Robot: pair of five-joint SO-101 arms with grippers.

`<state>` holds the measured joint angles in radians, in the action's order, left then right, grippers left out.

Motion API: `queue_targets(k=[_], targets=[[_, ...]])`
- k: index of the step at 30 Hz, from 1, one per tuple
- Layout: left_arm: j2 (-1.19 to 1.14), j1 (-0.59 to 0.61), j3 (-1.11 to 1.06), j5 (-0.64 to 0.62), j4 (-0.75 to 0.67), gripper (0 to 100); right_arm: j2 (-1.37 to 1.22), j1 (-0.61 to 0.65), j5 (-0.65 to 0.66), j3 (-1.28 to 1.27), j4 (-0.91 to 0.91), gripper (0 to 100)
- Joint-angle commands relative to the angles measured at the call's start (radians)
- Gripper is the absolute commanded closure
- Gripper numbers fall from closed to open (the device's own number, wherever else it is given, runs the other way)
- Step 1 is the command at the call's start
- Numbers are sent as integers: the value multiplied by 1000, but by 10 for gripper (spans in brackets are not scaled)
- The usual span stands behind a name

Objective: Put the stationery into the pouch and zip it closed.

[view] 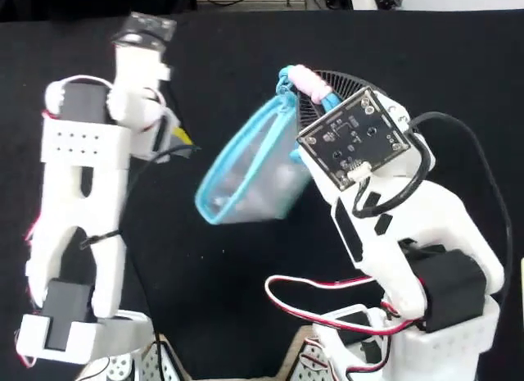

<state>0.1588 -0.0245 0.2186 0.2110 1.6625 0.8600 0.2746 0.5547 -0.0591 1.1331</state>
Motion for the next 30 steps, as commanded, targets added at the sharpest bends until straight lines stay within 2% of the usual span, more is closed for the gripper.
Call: queue_targets(k=[1,5,10,16,23,30], targets=[[20,-147,12,-6,41,726,38,12,-9,-38,-98,988],[20,-285,39,-43,57,726,39,12,-26,-76,-135,988],[20,-371,36,-87,58,726,39,11,-229,-76,-133,988],[46,-374,27,-126,60,726,41,14,-334,-71,-87,987],[229,-397,-76,-117,81,724,134,14,-388,-131,61,988],[381,-295,-223,51,81,723,344,14,-381,-331,94,988]])
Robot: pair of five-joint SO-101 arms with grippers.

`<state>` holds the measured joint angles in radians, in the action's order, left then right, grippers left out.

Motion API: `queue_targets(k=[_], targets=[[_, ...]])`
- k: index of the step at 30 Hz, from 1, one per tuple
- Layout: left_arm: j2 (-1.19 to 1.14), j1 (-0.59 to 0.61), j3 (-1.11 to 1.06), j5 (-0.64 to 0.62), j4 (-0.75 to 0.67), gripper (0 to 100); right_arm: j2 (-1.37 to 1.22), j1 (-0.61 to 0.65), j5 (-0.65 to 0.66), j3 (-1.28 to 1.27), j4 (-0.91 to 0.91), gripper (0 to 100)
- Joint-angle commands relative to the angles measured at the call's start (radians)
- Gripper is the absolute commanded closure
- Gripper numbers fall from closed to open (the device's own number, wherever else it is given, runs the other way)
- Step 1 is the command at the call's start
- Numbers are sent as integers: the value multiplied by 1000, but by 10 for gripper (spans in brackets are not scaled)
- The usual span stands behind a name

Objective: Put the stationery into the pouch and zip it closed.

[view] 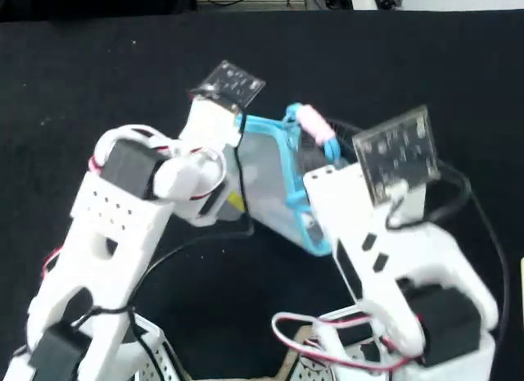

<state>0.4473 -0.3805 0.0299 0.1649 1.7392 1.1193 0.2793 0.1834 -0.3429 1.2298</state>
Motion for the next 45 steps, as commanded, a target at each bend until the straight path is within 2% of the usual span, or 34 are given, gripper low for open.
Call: queue_targets(k=[1,6,11,14,16,19,24,26,30,33,37,41,45], targets=[[109,70,-44,137,5,723,113,9,-9,-74,-3,988],[167,77,-27,344,-12,725,223,9,-9,-157,-2,988],[189,85,-59,354,-219,726,297,9,-9,-203,3,988],[189,81,-114,334,-256,727,328,9,-9,-214,5,988],[187,81,-139,376,-270,727,348,9,-9,-214,5,988],[187,79,-142,477,-313,726,371,9,-9,-214,6,988],[176,81,-125,755,-311,722,372,9,-9,-216,49,988],[176,81,-125,802,-348,722,375,9,-9,-216,71,988],[175,79,-125,816,-453,721,380,9,-9,-216,129,988],[152,13,-125,816,-483,721,380,9,-9,-216,161,988],[72,-59,-122,818,-488,721,380,9,-9,-216,166,988],[-15,-79,-56,818,-471,723,380,9,-9,-216,167,988],[-57,-102,36,821,-385,722,380,9,-9,-216,167,988]])
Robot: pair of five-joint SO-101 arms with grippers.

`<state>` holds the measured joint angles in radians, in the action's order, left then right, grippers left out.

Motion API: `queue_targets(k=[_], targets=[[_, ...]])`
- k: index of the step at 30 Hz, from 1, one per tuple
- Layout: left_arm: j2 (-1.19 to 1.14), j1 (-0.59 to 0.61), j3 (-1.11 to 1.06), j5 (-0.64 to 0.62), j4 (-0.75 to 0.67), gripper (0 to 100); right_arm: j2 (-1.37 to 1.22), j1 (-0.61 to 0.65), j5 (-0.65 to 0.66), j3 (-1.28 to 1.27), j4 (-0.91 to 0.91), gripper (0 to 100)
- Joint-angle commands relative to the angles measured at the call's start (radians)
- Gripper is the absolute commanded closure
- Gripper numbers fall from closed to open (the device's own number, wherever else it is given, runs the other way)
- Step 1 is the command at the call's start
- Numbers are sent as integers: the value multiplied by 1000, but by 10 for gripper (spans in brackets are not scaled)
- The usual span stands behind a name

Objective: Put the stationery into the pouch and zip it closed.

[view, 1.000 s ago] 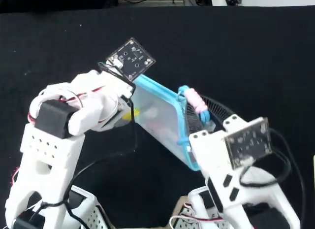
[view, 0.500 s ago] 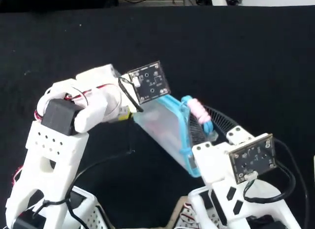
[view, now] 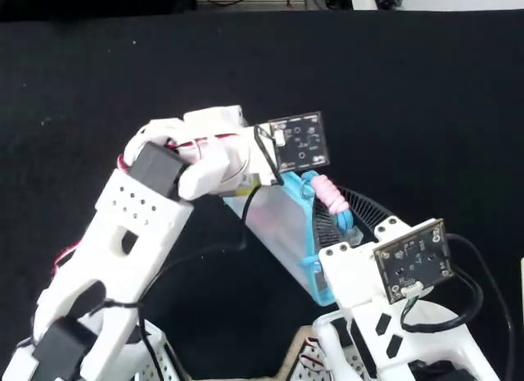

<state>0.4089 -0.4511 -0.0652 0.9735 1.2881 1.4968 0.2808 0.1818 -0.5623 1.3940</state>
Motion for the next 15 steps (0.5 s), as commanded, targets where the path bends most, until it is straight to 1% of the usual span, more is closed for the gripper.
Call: queue_targets(k=[1,7,14,15], targets=[[-21,-39,140,28,81,722,2,8,-8,4,3,988],[-74,-133,120,46,137,726,2,8,-8,4,6,988],[-84,-124,71,44,143,727,2,8,-8,5,78,988],[-84,-122,64,40,144,740,2,8,-8,5,81,988]])
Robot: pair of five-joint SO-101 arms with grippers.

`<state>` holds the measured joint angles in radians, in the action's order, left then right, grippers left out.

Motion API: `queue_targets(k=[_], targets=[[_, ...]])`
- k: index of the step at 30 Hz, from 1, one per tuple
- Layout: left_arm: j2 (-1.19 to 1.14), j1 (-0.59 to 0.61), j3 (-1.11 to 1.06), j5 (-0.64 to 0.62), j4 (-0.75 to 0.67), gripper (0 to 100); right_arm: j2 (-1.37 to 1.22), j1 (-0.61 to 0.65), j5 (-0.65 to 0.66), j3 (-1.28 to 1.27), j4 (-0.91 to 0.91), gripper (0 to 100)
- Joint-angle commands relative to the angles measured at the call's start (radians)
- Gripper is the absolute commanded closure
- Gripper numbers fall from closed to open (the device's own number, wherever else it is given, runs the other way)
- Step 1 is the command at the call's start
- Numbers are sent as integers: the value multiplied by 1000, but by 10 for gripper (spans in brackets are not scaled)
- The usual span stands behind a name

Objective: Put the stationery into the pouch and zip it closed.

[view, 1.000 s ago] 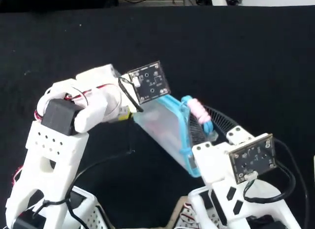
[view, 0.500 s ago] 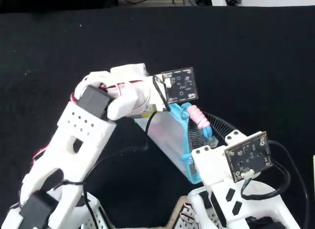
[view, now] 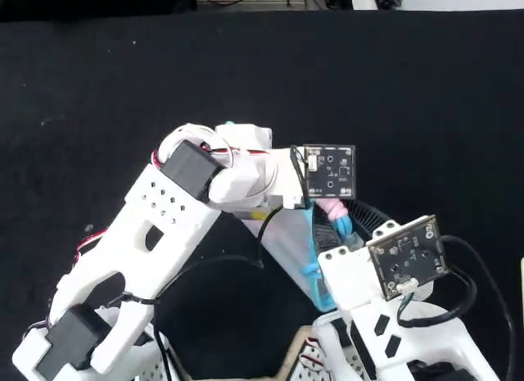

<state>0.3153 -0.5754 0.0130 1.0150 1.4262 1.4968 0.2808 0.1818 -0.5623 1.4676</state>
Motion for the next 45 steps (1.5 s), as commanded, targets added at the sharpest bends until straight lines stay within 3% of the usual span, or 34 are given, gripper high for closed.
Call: queue_targets(k=[1,6,12,16,22,29,38,45], targets=[[9,7,-27,-23,8,772,4,8,-8,5,9,988],[9,7,-94,-198,20,977,4,5,-6,4,-8,988],[28,7,-102,-391,107,968,-2,3,3,2,-75,988],[152,31,-127,-497,104,970,-7,3,120,-38,-135,988],[407,101,-278,-508,95,970,-8,3,153,-151,-284,988],[626,338,-578,-506,-43,970,-8,8,153,-171,-356,988],[927,348,-782,-508,-43,970,-8,2,160,-343,-477,988],[1036,349,-898,-508,-43,970,-10,0,155,-409,-632,988]])
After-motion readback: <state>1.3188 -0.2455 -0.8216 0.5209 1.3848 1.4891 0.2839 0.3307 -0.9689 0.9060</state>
